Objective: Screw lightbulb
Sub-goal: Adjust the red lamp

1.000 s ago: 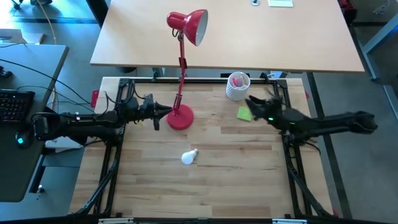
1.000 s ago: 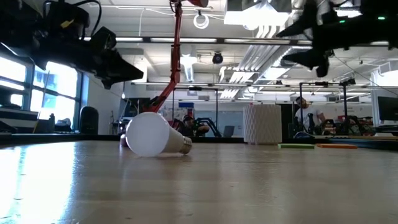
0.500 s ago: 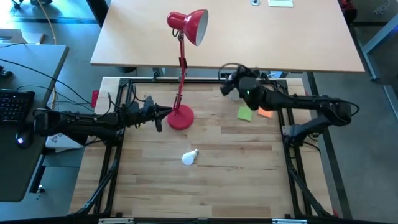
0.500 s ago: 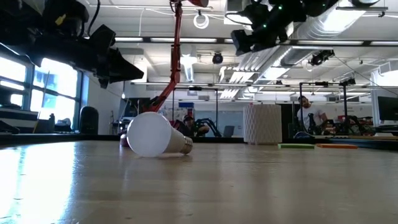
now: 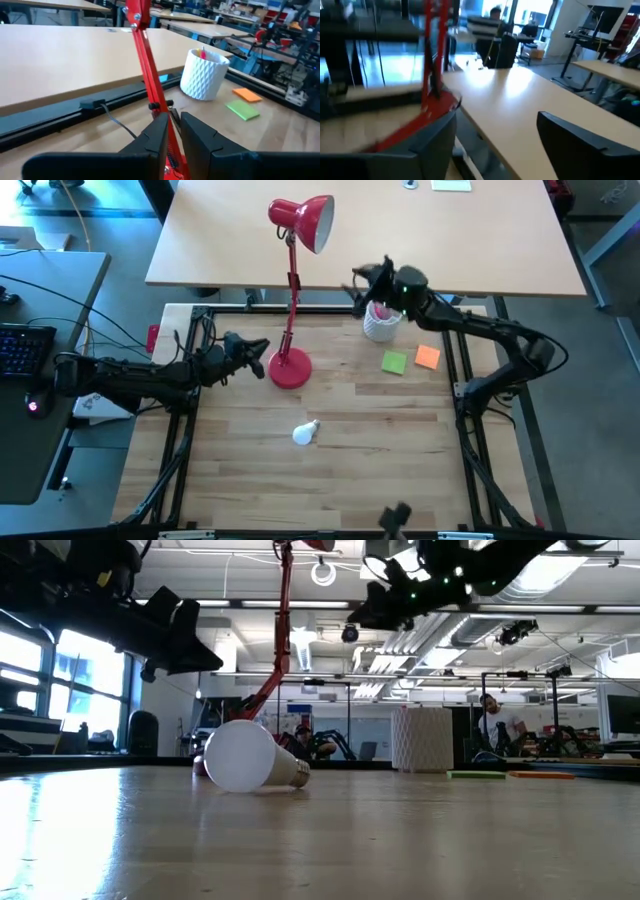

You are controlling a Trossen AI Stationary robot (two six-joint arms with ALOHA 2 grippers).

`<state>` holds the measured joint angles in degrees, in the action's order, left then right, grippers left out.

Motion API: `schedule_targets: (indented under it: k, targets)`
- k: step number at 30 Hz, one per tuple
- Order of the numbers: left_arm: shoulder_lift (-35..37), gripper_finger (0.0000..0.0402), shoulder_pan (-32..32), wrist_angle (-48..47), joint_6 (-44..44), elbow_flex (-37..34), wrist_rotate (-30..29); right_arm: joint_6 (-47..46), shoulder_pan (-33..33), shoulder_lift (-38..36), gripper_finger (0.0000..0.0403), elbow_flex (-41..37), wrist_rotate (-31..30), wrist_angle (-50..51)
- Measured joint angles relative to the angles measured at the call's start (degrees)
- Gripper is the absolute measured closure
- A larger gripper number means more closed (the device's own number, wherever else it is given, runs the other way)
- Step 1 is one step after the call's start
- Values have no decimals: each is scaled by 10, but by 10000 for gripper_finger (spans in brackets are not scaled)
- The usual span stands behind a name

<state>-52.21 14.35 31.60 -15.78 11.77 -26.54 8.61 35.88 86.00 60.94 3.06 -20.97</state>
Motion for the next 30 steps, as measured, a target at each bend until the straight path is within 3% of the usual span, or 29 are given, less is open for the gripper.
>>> schedule_targets:
  k: [7, 9, 11, 14, 21, 30]
  targets:
    - [-17, 350, 19, 24, -21, 0, 30, -82, 18, 138, 312, 157, 127, -27]
    - [-30, 350, 22, 27, -22, 0, 41, -85, 14, 182, 365, 220, 137, -17]
    - [-47, 350, 22, 28, -30, 0, 48, -102, 18, 222, 393, 278, 137, -13]
    - [-79, 350, 21, 35, -48, 0, 50, -150, 27, 268, 385, 360, 161, -5]
    - [-170, 350, 21, 102, -53, 0, 50, -218, 21, 359, 400, 502, 280, 50]
    - [-244, 350, 32, 151, -92, 1, 59, -217, 0, 378, 401, 528, 314, 64]
